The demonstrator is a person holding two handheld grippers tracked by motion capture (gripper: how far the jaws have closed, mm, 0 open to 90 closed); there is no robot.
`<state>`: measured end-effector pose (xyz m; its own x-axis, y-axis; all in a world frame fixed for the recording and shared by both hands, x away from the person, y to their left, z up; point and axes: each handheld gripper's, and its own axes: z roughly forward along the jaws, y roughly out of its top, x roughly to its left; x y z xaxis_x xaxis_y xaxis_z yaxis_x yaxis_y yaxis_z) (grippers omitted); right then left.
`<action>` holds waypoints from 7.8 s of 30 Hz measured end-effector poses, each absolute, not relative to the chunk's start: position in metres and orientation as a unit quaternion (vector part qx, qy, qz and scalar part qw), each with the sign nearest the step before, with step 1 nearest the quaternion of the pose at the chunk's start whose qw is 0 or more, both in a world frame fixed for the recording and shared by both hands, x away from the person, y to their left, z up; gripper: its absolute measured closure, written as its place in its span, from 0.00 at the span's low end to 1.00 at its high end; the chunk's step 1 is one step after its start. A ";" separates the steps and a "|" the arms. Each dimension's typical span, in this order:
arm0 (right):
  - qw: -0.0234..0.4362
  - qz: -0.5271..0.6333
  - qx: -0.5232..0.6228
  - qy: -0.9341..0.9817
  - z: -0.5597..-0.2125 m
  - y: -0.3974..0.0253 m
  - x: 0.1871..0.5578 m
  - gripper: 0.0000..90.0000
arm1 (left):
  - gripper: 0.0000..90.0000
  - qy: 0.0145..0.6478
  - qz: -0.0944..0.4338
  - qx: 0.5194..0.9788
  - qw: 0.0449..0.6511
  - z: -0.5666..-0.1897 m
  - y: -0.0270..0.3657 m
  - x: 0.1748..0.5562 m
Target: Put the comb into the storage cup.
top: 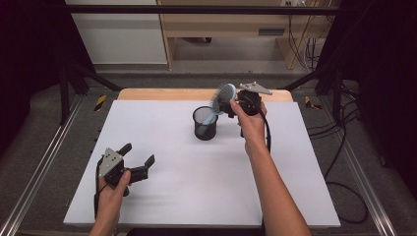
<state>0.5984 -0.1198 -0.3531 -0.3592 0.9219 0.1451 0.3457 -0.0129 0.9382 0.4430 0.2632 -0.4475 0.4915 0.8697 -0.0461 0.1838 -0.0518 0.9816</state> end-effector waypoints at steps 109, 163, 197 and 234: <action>0.356 0.578 0.423 0.600 -0.310 -0.250 0.504 0.02 | 0.04 0.431 0.321 0.638 0.551 -0.444 0.319 0.430; 0.364 0.556 0.441 0.603 -0.382 -0.291 0.454 0.02 | 0.04 0.429 0.318 0.636 0.557 -0.446 0.333 0.418; 0.325 0.550 0.449 0.624 -0.453 -0.277 0.438 0.03 | 0.04 0.410 0.322 0.632 0.573 -0.445 0.331 0.417; 0.300 0.549 0.395 0.673 -0.466 -0.242 0.435 0.02 | 0.04 0.398 0.313 0.630 0.588 -0.443 0.326 0.415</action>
<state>0.4348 -0.2416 -0.4661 -0.5079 0.8609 0.0293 0.2020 0.0859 0.9756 0.4154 0.3257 -0.4431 0.4864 0.8706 -0.0739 0.1339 0.0093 0.9910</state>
